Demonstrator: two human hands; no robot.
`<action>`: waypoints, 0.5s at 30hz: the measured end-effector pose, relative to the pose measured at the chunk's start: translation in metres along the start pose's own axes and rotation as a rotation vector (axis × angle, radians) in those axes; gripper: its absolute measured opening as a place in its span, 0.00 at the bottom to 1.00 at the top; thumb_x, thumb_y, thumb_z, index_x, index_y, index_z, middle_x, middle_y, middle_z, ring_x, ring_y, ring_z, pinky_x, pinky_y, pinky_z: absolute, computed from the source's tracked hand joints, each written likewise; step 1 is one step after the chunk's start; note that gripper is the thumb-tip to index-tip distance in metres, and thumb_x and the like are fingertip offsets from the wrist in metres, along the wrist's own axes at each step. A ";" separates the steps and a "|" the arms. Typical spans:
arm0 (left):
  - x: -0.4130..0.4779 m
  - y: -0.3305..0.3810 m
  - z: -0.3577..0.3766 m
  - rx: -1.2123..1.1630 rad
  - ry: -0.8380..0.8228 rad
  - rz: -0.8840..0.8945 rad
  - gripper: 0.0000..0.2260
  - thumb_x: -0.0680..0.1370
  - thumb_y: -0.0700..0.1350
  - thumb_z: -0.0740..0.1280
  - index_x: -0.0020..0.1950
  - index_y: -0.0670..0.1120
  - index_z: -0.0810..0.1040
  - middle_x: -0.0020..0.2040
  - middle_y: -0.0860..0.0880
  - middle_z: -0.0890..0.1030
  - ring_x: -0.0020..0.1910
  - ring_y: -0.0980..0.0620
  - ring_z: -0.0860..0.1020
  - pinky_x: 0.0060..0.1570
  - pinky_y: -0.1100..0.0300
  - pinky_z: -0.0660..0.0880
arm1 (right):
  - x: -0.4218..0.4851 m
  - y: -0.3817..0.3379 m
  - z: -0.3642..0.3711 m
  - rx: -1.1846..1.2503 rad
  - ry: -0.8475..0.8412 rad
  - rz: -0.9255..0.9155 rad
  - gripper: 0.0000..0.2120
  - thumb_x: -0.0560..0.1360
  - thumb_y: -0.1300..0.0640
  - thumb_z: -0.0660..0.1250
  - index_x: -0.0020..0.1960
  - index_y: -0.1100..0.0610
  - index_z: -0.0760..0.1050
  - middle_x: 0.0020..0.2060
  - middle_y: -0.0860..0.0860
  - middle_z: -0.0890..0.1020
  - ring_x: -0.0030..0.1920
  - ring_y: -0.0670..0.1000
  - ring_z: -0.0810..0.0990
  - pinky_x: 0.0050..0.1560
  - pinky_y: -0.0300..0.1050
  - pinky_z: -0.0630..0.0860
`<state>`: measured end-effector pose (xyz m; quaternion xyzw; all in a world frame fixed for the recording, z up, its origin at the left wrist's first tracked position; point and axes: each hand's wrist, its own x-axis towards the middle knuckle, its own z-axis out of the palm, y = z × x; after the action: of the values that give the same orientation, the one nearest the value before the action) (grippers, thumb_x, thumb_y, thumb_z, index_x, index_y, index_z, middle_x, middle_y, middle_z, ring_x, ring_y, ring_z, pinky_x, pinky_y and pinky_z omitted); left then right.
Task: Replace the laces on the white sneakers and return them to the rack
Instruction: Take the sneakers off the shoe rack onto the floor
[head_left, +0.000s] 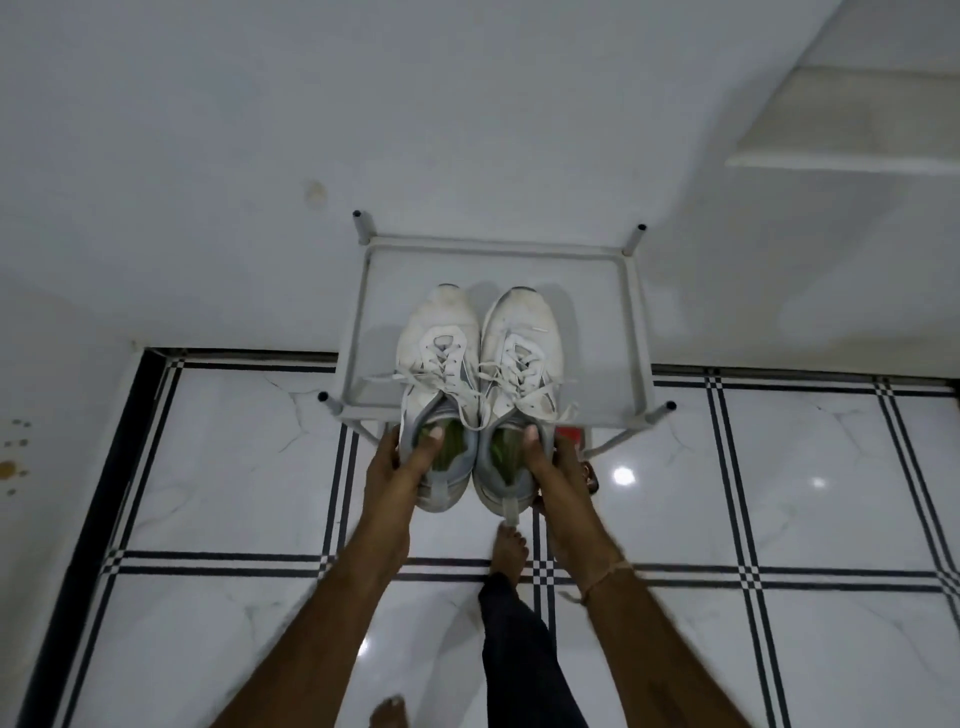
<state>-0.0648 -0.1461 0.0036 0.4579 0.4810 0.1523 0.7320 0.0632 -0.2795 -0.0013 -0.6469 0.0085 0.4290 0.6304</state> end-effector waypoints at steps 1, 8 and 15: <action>-0.019 -0.007 -0.010 -0.001 -0.027 0.025 0.20 0.79 0.49 0.70 0.71 0.53 0.76 0.60 0.53 0.84 0.60 0.52 0.82 0.58 0.52 0.79 | -0.022 0.011 0.004 0.031 0.015 -0.013 0.21 0.80 0.44 0.68 0.71 0.45 0.72 0.65 0.46 0.81 0.66 0.49 0.80 0.68 0.56 0.77; -0.152 -0.076 -0.094 0.049 0.007 -0.070 0.31 0.70 0.58 0.77 0.71 0.52 0.75 0.61 0.50 0.83 0.55 0.55 0.83 0.45 0.65 0.80 | -0.160 0.115 0.014 -0.033 0.010 0.032 0.18 0.81 0.45 0.67 0.70 0.42 0.73 0.66 0.45 0.80 0.69 0.50 0.77 0.71 0.61 0.72; -0.169 -0.169 -0.108 0.043 0.131 -0.209 0.12 0.80 0.37 0.67 0.62 0.49 0.78 0.45 0.54 0.87 0.40 0.65 0.84 0.34 0.72 0.76 | -0.161 0.210 -0.014 -0.112 -0.032 0.216 0.16 0.79 0.39 0.68 0.66 0.35 0.75 0.64 0.43 0.81 0.67 0.48 0.79 0.70 0.60 0.74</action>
<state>-0.2752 -0.2921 -0.0522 0.4098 0.5762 0.0945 0.7008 -0.1465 -0.4196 -0.0821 -0.6696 0.0439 0.5045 0.5434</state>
